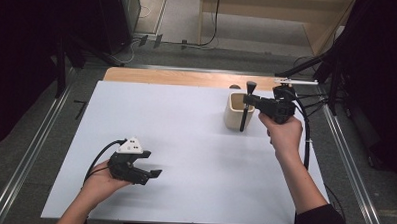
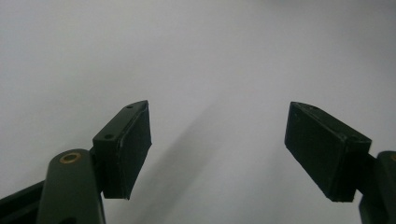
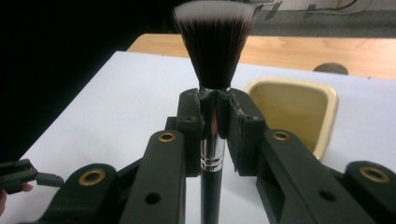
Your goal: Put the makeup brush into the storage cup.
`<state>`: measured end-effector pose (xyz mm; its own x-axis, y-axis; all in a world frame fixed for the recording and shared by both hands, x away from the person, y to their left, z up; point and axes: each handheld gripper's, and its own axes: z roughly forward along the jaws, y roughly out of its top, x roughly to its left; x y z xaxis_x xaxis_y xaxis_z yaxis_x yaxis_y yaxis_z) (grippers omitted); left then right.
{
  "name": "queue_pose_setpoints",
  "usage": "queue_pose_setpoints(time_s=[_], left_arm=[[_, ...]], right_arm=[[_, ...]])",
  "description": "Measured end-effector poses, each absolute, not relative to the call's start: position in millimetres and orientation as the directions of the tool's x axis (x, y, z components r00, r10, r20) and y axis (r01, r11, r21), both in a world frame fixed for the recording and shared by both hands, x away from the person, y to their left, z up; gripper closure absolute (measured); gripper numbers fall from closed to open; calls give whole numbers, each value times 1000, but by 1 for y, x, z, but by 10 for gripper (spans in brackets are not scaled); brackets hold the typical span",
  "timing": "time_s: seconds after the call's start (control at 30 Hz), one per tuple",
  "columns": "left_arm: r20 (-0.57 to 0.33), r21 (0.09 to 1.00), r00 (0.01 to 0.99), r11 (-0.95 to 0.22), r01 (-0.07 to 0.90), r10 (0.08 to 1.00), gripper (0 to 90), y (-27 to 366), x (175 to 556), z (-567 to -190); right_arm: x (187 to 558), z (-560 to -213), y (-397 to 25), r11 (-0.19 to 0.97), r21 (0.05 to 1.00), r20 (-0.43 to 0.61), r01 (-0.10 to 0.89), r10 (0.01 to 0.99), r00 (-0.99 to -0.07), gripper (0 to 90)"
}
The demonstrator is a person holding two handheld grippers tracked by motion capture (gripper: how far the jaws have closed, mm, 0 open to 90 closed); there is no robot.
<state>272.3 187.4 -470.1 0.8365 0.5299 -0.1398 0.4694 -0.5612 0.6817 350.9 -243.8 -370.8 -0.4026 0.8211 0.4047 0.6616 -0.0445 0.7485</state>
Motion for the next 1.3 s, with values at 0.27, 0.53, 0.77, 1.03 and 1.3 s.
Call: queue_pose_setpoints(time_s=[0.27, 0.53, 0.77, 1.03, 1.3], left_arm=[[-150, 685, 836, -554, 473, 528, 236, 188, 273, -470], [-149, 681, 836, -558, 474, 528, 236, 189, 273, -470], [-149, 682, 839, -559, 471, 524, 236, 188, 273, -470], [-151, 684, 838, -557, 471, 524, 236, 188, 273, -470], [-155, 685, 838, -554, 473, 523, 236, 187, 273, -470]], right_arm=[[361, -359, -244, -56, 769, 384, 637, 837, -389, 779], [368, -349, -241, -64, 806, 345, 588, 859, -379, 779], [372, -346, -240, -66, 838, 310, 542, 874, -373, 779], [376, -347, -243, -63, 856, 276, 513, 895, -351, 779], [381, -349, -242, -77, 866, 271, 493, 902, -335, 779]])
